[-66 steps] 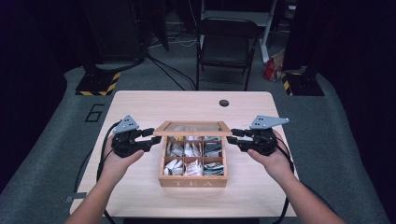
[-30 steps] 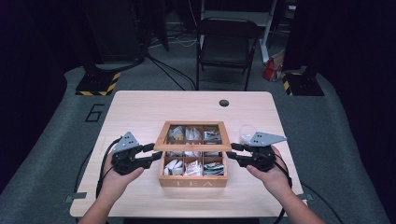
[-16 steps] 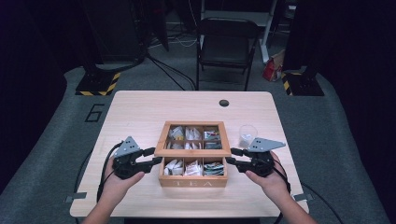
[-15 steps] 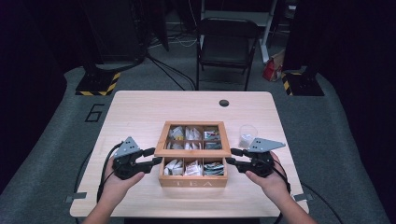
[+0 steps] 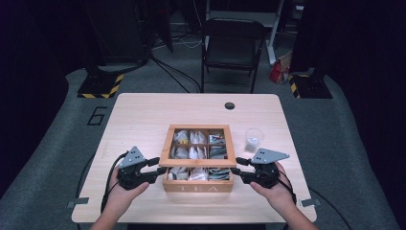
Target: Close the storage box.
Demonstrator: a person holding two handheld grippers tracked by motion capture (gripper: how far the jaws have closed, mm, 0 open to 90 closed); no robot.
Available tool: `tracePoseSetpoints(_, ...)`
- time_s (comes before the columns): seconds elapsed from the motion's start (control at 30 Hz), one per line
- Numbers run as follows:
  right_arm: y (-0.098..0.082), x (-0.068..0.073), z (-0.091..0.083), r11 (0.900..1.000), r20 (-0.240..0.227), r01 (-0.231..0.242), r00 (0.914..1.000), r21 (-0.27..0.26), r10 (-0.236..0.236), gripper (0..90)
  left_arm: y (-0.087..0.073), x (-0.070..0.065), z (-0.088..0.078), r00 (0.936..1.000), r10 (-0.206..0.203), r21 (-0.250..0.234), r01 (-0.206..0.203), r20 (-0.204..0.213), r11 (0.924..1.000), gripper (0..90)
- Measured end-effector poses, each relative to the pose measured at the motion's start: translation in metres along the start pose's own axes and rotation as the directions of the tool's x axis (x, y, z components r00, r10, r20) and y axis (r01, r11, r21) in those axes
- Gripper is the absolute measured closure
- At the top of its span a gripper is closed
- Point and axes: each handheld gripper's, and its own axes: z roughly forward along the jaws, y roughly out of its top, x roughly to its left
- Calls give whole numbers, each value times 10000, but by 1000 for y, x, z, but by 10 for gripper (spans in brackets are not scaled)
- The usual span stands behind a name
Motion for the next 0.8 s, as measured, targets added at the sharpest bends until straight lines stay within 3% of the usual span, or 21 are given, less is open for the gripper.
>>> tracePoseSetpoints(0.33,-8,1,3,9998,-115,-176,9998,54,176,560,-7,-3,3,10000,-55,12,55,-26,10000,548)
tracePoseSetpoints(0.6,-20,4,10,9991,-272,-397,9988,167,402,555,-17,-5,7,10000,-9,370,6,80,9993,547)
tracePoseSetpoints(0.8,-27,6,15,9987,-337,-288,9990,415,302,556,-24,-5,9,9998,-1,696,-14,217,9976,547)
